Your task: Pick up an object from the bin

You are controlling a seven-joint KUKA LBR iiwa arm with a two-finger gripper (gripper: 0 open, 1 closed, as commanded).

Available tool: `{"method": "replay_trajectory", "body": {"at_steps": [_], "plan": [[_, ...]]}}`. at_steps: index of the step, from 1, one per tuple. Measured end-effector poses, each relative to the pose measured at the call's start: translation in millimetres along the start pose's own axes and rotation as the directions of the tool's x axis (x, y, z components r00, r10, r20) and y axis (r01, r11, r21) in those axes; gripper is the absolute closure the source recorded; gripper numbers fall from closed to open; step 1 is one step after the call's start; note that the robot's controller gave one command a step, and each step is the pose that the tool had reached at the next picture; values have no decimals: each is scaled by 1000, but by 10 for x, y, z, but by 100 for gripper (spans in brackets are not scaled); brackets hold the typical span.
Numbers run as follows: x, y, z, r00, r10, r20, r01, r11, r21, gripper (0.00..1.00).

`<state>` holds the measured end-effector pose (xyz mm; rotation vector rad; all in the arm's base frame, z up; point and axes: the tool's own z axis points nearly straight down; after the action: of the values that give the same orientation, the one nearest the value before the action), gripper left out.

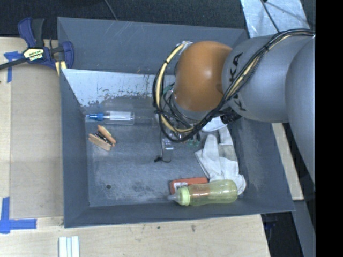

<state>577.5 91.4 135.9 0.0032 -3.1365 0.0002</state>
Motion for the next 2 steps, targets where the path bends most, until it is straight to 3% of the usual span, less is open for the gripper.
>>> {"method": "replay_trajectory", "body": {"at_steps": [1, 2], "plan": [[-18, -2, -49, 1000, 2, 8, -2, 1000, -1, 0], [4, 287, -71, 999, -41, 9, 41, 999, 1, 0]]}}
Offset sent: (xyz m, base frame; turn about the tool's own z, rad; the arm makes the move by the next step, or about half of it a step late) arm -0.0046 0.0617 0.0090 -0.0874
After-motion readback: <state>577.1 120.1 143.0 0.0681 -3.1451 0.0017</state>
